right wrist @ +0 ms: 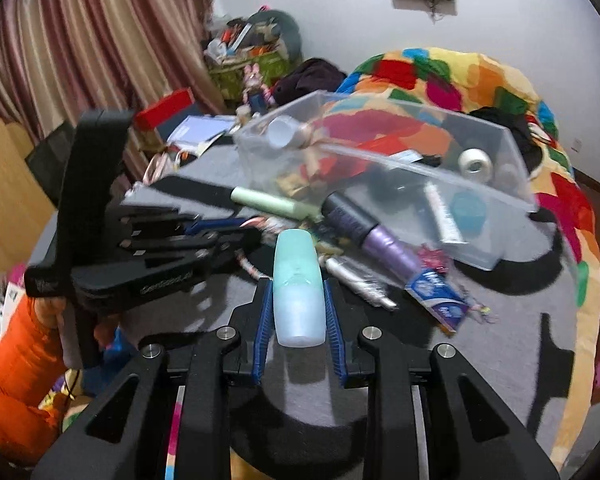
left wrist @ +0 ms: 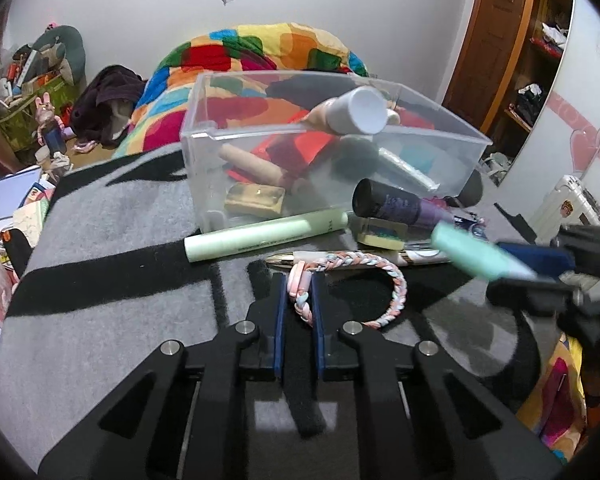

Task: Organize objects
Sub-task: 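Grasp the braided hair tie with the left tool while the right grasps the mint-green tube, then drop the braided hair tie into the box with the left tool while the right drops the mint-green tube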

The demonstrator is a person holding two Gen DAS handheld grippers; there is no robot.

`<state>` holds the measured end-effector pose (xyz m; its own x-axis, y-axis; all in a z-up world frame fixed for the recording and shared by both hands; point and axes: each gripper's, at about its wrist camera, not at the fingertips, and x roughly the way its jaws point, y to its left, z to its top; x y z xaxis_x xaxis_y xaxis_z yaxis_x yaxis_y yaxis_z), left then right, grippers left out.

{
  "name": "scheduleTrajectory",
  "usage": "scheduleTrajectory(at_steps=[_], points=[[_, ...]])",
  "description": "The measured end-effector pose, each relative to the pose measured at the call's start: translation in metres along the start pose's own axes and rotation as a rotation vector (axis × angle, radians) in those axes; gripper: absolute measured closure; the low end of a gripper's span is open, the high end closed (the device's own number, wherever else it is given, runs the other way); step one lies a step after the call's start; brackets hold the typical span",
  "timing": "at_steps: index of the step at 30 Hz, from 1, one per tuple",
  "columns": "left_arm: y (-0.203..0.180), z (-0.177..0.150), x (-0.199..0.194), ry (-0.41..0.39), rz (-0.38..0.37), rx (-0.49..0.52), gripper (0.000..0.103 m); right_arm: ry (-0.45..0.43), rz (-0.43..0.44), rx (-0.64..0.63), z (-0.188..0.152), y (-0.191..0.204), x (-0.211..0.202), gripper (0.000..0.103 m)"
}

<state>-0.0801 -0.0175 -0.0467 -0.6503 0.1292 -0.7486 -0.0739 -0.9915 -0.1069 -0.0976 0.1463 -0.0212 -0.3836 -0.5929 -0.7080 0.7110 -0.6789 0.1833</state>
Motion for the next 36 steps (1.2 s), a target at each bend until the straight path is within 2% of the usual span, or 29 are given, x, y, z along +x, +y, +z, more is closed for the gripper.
scheduleTrajectory(at_steps=[12, 20, 28, 36], points=[[-0.003, 0.017, -0.062, -0.164, -0.001, -0.023, 0.092, -0.103, -0.095, 0.094, 0.024, -0.023, -0.025, 0.08], [0.012, 0.045, -0.07, -0.234, -0.008, -0.084, 0.092, -0.155, -0.14, 0.132, 0.046, -0.036, -0.032, 0.08], [0.028, 0.074, -0.056, -0.242, 0.034, -0.134, 0.092, -0.157, -0.173, 0.181, 0.061, -0.053, -0.021, 0.08], [0.037, 0.096, -0.014, -0.166, 0.058, -0.157, 0.092, -0.099, -0.186, 0.209, 0.072, -0.071, 0.011, 0.08]])
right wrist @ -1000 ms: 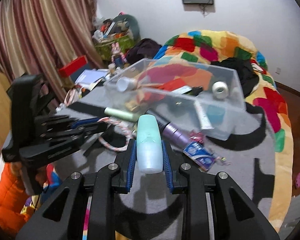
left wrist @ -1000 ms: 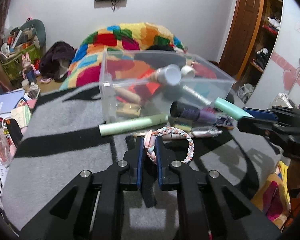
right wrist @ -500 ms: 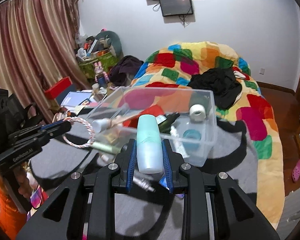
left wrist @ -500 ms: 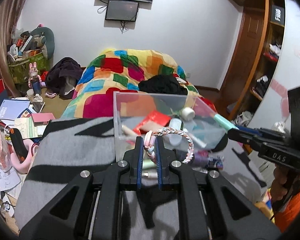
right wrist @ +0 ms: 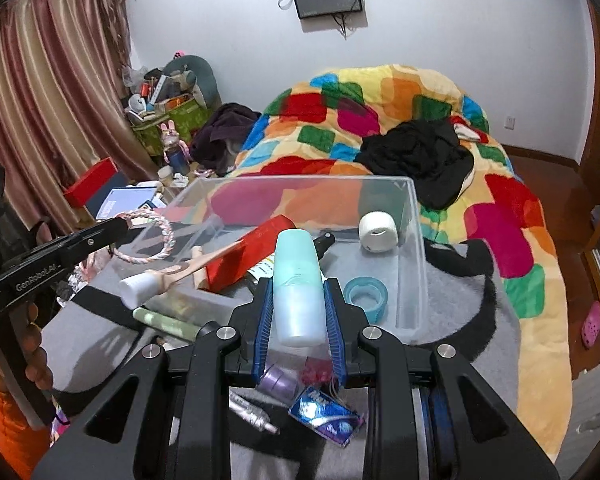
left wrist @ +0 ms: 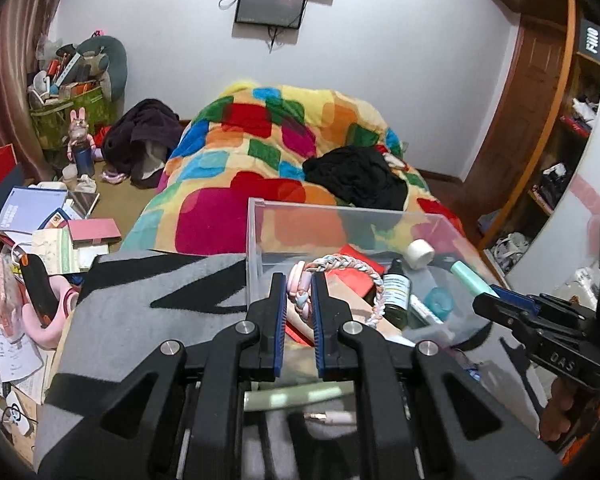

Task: Organize objects
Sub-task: 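Drop the braided hair tie into the box with the left tool while the right drops the mint-green tube, then grasp the small green square tile with the left tool while the right grasps the blue Max razor pack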

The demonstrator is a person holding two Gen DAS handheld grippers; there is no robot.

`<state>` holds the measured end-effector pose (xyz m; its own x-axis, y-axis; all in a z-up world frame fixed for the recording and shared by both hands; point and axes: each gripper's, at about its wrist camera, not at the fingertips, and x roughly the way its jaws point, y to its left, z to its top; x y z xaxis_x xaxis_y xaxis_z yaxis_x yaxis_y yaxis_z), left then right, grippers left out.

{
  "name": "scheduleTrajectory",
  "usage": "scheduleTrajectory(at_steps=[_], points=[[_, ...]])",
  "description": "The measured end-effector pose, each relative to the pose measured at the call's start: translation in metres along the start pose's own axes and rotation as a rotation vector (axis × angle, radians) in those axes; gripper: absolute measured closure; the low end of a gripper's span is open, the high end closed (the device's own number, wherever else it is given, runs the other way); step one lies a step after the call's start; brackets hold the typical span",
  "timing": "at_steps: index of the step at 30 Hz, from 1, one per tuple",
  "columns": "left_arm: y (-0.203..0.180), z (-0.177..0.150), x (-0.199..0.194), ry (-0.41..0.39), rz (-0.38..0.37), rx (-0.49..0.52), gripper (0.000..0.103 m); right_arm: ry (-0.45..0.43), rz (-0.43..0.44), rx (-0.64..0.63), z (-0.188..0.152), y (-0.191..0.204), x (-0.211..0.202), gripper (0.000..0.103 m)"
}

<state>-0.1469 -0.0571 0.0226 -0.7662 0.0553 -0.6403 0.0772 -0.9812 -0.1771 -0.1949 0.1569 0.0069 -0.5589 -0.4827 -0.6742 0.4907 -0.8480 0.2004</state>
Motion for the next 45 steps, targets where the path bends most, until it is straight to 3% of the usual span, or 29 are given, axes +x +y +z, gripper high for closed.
scheduleTrajectory(at_steps=[5, 12, 14, 16, 22, 28, 37, 45], points=[[0.0, -0.002, 0.021, 0.053, -0.004, -0.005, 0.092, 0.034, -0.015, -0.008, 0.003, -0.001, 0.018, 0.08], [0.001, -0.008, 0.015, 0.055, -0.008, 0.007, 0.091, 0.056, -0.024, -0.023, 0.006, -0.002, 0.024, 0.08], [0.002, -0.009, 0.009, 0.051, -0.011, 0.007, 0.085, 0.057, -0.02, -0.025, 0.006, -0.001, 0.022, 0.08], [0.002, -0.009, 0.004, 0.043, -0.013, 0.008, 0.07, 0.056, -0.015, -0.028, 0.005, -0.001, 0.018, 0.08], [0.0, -0.015, -0.018, 0.0, 0.004, 0.031, 0.044, 0.034, -0.017, -0.05, 0.001, -0.003, -0.001, 0.079], [-0.003, -0.028, -0.034, -0.012, 0.041, 0.067, 0.027, 0.0, -0.031, -0.067, -0.008, -0.009, -0.024, 0.071], [-0.017, -0.067, -0.03, 0.074, 0.03, 0.141, 0.018, 0.051, -0.057, -0.076, -0.038, -0.026, -0.03, 0.071], [-0.051, -0.092, -0.013, 0.157, -0.039, 0.229, 0.018, 0.131, 0.027, -0.152, -0.075, -0.009, -0.02, 0.071]])
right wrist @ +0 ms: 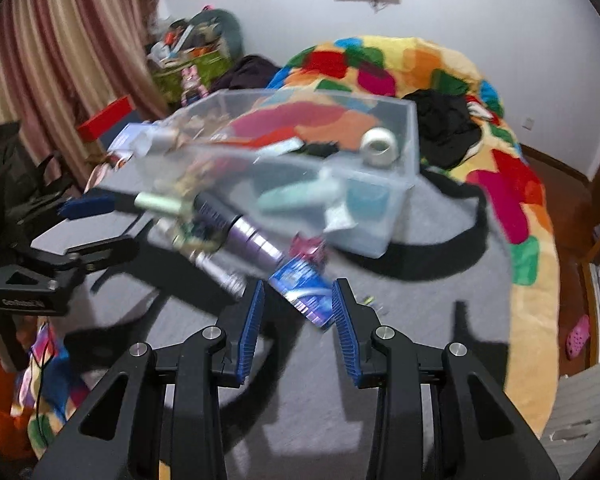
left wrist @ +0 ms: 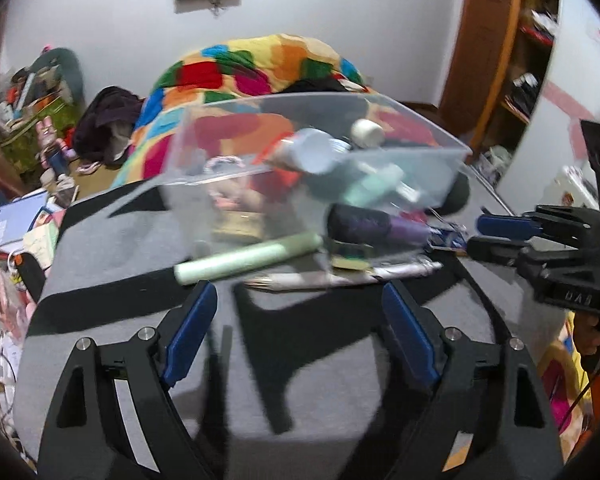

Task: Organize objects
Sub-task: 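Grasp the small green square tile with the left tool while the right grasps the blue Max razor pack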

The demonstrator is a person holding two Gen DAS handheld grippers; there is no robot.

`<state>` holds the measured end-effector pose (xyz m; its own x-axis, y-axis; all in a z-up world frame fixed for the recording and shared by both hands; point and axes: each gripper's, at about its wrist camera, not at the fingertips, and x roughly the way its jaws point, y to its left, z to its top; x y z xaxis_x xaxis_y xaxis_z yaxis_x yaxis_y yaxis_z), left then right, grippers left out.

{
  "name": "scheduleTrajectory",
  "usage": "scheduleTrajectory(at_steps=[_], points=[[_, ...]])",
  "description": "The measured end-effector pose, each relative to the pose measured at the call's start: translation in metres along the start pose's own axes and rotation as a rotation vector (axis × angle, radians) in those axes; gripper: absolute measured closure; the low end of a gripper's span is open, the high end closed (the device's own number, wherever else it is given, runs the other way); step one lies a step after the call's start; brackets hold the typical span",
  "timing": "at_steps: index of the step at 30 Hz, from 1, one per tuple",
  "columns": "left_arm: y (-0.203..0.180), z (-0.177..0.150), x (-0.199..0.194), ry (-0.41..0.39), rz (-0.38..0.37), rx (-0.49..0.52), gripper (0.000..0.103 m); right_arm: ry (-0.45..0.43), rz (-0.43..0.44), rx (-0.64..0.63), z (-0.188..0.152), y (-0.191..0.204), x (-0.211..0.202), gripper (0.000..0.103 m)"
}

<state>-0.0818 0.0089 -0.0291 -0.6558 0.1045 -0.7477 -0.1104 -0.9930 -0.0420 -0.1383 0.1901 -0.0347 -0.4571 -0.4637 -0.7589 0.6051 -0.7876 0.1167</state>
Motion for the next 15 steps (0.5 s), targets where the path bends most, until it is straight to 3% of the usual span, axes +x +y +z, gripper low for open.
scheduleTrajectory(at_steps=[9, 15], points=[[-0.017, 0.018, 0.023, 0.025, -0.023, 0.018, 0.018, 0.076, -0.016, -0.007, -0.005, -0.012, 0.022, 0.071], [-0.019, 0.024, 0.035, 0.057, -0.05, 0.024, 0.033, 0.091, 0.001, 0.002, 0.002, -0.021, 0.031, 0.07]])
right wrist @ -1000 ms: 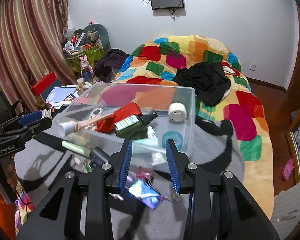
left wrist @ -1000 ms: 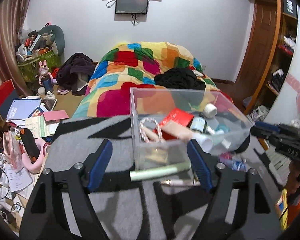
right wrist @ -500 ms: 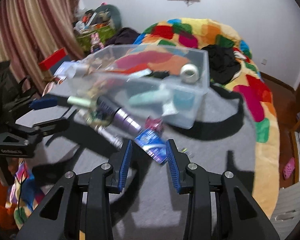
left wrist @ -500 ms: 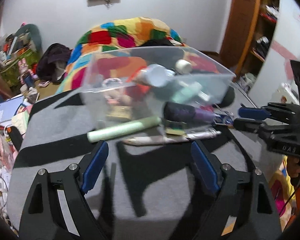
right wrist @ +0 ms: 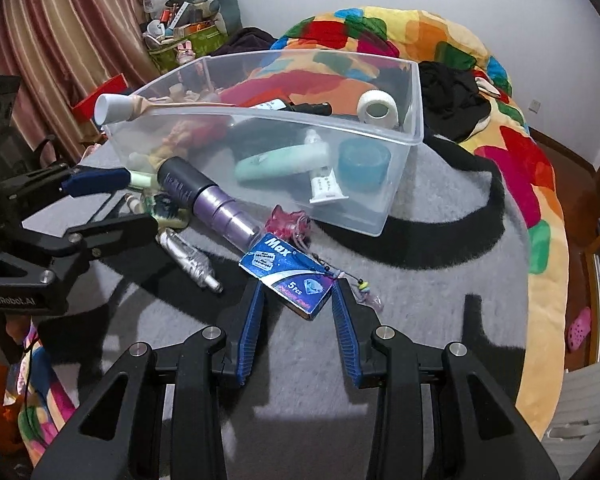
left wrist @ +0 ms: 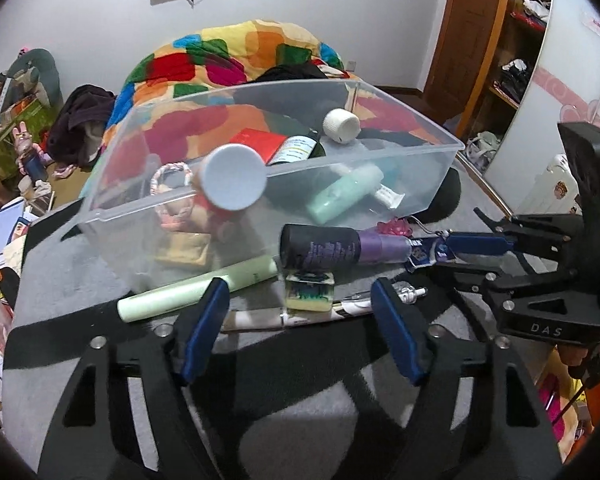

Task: Organize objects
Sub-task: 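Grasp the small green square tile with the left tool while the right grasps the blue Max razor pack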

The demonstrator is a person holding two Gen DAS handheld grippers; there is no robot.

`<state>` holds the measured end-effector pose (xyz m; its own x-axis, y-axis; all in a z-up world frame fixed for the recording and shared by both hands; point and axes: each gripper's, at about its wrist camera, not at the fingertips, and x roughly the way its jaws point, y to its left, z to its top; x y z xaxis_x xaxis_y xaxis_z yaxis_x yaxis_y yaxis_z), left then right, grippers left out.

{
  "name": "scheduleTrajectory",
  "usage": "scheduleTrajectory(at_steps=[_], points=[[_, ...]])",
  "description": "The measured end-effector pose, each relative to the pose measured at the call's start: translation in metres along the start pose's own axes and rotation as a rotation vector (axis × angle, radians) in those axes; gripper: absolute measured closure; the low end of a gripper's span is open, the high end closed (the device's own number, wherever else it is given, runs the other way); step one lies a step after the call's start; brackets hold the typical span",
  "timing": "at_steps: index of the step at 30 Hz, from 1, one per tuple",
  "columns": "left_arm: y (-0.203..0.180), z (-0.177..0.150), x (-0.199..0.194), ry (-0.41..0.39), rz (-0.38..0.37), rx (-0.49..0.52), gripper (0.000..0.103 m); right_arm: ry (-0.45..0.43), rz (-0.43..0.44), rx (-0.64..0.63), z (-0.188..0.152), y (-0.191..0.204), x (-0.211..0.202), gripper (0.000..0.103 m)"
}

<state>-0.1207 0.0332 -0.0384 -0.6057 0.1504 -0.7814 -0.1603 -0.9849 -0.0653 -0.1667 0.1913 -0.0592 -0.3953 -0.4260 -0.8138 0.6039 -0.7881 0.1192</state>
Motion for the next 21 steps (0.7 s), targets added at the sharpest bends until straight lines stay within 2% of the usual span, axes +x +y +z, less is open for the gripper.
scheduleTrajectory(at_steps=[3, 6, 8, 10, 12, 15, 21], points=[[0.0, 0.001, 0.006, 0.011, -0.002, 0.0, 0.038, 0.003, -0.008, -0.016, 0.004, 0.001, 0.003, 0.066], [0.002, 0.0, 0.01, 0.023, -0.011, -0.012, 0.048, 0.011, -0.029, -0.025, 0.009, 0.003, 0.006, 0.05], [0.004, 0.0, 0.011, 0.023, -0.015, -0.022, 0.056, 0.015, -0.028, -0.033, 0.011, 0.004, 0.009, 0.049], [0.006, 0.0, 0.011, 0.023, -0.026, -0.031, 0.07, 0.016, -0.028, -0.038, 0.013, 0.005, 0.011, 0.049], [0.008, 0.0, 0.011, 0.02, -0.041, -0.036, 0.077, 0.011, -0.03, -0.043, 0.014, 0.008, 0.012, 0.049], [0.007, -0.004, 0.008, 0.011, -0.034, -0.03, 0.078, 0.002, -0.038, -0.055, 0.014, 0.013, 0.013, 0.053], [0.01, -0.012, -0.004, -0.013, -0.052, -0.055, 0.079, -0.01, -0.027, -0.046, 0.005, 0.016, 0.005, 0.054]])
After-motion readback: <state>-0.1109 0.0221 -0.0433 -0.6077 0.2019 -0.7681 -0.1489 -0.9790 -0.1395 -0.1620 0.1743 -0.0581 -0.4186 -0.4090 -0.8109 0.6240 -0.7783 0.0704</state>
